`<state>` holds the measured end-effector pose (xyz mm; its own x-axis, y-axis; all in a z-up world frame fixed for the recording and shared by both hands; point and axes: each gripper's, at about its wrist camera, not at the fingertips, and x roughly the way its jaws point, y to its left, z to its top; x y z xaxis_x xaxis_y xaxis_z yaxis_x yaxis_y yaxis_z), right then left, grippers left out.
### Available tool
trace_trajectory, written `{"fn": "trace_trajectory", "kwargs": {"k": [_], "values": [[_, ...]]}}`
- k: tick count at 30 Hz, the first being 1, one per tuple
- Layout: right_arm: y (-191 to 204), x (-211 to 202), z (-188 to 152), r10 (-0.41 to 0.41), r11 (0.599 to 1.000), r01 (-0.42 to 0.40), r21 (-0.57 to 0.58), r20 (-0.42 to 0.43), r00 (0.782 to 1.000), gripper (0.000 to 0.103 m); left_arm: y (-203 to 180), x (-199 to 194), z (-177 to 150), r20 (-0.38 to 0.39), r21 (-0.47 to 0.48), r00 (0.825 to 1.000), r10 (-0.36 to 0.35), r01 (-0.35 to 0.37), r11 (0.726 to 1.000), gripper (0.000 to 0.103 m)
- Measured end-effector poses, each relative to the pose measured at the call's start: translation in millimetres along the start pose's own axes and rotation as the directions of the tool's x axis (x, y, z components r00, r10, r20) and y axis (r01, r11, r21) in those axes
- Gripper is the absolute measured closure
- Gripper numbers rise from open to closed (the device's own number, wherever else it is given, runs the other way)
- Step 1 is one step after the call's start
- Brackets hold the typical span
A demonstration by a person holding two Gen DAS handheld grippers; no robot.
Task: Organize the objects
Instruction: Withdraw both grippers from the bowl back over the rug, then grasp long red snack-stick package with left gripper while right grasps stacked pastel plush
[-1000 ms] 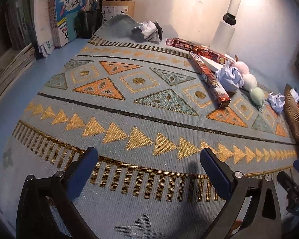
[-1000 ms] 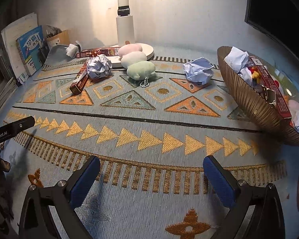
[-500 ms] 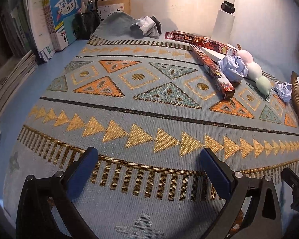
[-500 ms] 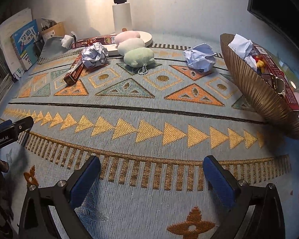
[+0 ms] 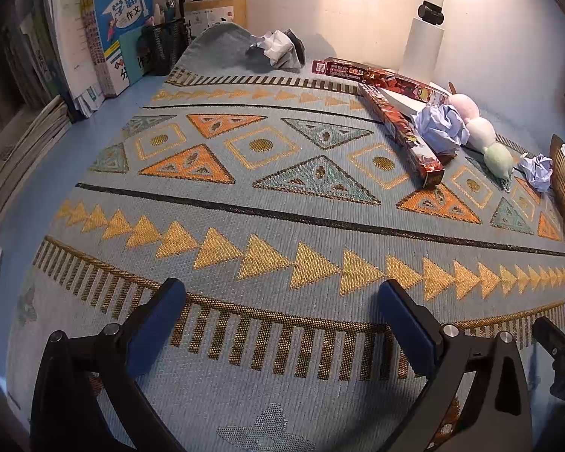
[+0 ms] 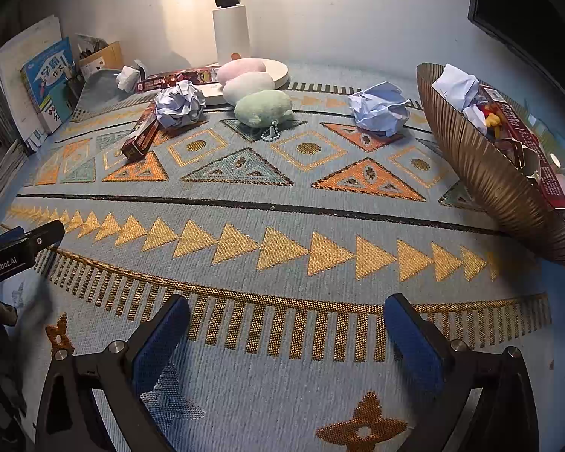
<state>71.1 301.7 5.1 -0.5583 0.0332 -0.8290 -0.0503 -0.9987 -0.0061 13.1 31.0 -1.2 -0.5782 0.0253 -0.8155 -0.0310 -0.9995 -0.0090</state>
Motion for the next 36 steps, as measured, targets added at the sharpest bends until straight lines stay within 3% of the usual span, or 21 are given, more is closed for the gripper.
{"fn": "trace_trajectory", "kwargs": {"k": [3, 6, 9, 11, 14, 17, 21, 24, 26, 27, 28, 29, 30, 36], "values": [[1, 0, 0, -0.002, 1.000, 0.002, -0.002, -0.002, 1.000, 0.000, 0, 2, 4, -0.022, 0.017, 1.000, -0.014, 0.014, 1.000, 0.001], [3, 1, 1, -0.005, 1.000, 0.005, -0.007, -0.007, 1.000, 0.000, -2, 5, 21, -0.056, 0.037, 0.994, -0.092, 0.094, 0.995, 0.001], [4, 7, 11, 0.005, 1.000, -0.006, -0.020, -0.023, 1.000, 0.000, -12, 9, 49, -0.041, 0.046, 0.987, -0.153, 0.155, 0.987, 0.001], [6, 14, 27, 0.026, 0.999, -0.027, -0.022, -0.036, 0.999, 0.003, -25, 16, 66, -0.033, 0.070, 0.981, -0.193, 0.194, 0.978, 0.001], [8, 23, 62, 0.049, 0.999, -0.049, -0.015, 0.002, 0.999, 0.017, -51, 32, 85, -0.042, 0.139, 0.972, -0.231, 0.235, 0.962, 0.001], [7, 35, 102, 0.048, 0.999, -0.048, -0.003, 0.049, 0.998, 0.018, -68, 48, 95, -0.045, 0.188, 0.976, -0.214, 0.218, 0.958, 0.001], [9, 65, 139, 0.034, 0.999, -0.033, -0.030, 0.050, 0.998, 0.018, -72, 64, 99, -0.053, 0.170, 0.972, -0.230, 0.236, 0.957, 0.003], [8, 88, 150, 0.045, 0.998, -0.043, -0.048, 0.040, 0.998, 0.023, -71, 62, 100, -0.023, 0.167, 0.977, -0.212, 0.213, 0.963, 0.014], [9, 93, 152, 0.041, 0.998, -0.039, -0.054, 0.041, 0.998, 0.032, -68, 59, 100, -0.003, 0.178, 0.976, -0.220, 0.217, 0.960, 0.037], [11, 91, 152, 0.065, 0.996, -0.062, -0.061, 0.050, 0.997, 0.042, -67, 56, 100, 0.005, 0.187, 0.973, -0.232, 0.228, 0.956, 0.058], [14, 88, 150, 0.088, 0.994, -0.083, -0.071, 0.060, 0.994, 0.055, -66, 54, 100, 0.008, 0.193, 0.972, -0.235, 0.229, 0.954, 0.065], [16, 85, 146, 0.090, 0.993, -0.085, -0.077, 0.068, 0.994, 0.055, -64, 53, 99, 0.002, 0.192, 0.972, -0.236, 0.231, 0.954, 0.078], [18, 83, 142, 0.100, 0.992, -0.094, -0.084, 0.067, 0.993, 0.055, -59, 51, 98, -0.003, 0.181, 0.971, -0.240, 0.237, 0.955, 0.084], [15, 21, 88, 0.193, 0.980, -0.188, -0.061, 0.076, 0.978, 0.056, -16, 10, 50, -0.033, 0.106, 0.948, -0.316, 0.318, 0.942, 0.084]]}}
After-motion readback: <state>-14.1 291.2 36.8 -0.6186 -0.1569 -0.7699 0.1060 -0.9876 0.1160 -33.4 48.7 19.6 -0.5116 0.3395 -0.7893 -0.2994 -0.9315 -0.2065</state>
